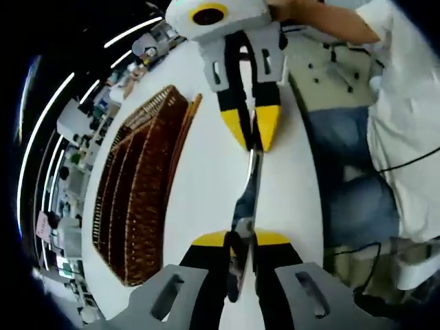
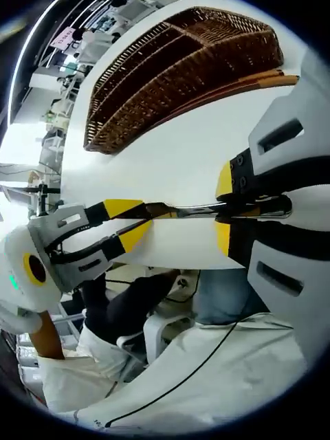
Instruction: Arrange the knives, forks, and spoons in their matching storage slots by inserting each utensil handle-first until every utensil is classified and aligned in the correct compartment
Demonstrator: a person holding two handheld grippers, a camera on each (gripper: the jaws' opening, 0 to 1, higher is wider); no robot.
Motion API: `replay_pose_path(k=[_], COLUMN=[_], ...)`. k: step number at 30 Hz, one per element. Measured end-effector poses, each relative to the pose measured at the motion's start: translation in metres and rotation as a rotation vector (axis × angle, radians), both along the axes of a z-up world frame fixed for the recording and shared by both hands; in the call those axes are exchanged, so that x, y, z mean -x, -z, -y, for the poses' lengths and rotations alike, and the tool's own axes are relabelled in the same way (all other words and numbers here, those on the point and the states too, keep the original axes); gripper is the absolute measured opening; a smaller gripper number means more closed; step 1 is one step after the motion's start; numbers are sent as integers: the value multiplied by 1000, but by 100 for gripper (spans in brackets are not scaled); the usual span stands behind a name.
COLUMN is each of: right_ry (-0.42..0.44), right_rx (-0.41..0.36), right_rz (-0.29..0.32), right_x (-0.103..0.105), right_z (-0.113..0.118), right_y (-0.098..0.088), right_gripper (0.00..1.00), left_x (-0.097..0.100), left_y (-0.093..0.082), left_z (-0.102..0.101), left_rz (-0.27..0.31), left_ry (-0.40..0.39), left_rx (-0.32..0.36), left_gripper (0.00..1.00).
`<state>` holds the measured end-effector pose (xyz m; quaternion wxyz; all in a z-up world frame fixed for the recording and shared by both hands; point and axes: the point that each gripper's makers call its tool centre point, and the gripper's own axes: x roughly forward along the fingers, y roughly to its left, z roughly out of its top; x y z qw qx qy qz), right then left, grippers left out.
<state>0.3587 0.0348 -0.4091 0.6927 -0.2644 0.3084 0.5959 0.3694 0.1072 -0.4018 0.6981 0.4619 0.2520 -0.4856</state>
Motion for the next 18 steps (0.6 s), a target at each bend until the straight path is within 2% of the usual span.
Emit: replay_pose_path(k=[3, 6, 9, 13, 17, 18], right_ry=[-22, -11, -14, -42, -54, -56], right_rx=[17, 50, 97, 142, 160, 162], right_rz=[-15, -72, -76, -47, 31, 51], right_x=[-3, -5, -6, -3, -5, -5], right_z=[-5, -11, -13, -13, -13, -14], right_y=[-1, -1, -1, 0, -1, -1], right_gripper=[10, 9, 9, 8, 8, 8], left_x=[1, 1, 0, -1, -2, 3], left_y=[-1, -1, -2, -3, -4, -4], left_z=[0, 0, 0, 1, -1, 3], left_rz=[17, 33, 55, 90, 109, 115], left_ry=[2, -6, -12, -10, -13, -12], left_rx=[14, 28, 34, 33, 54, 63], left_gripper=[12, 12, 12, 12, 12, 12])
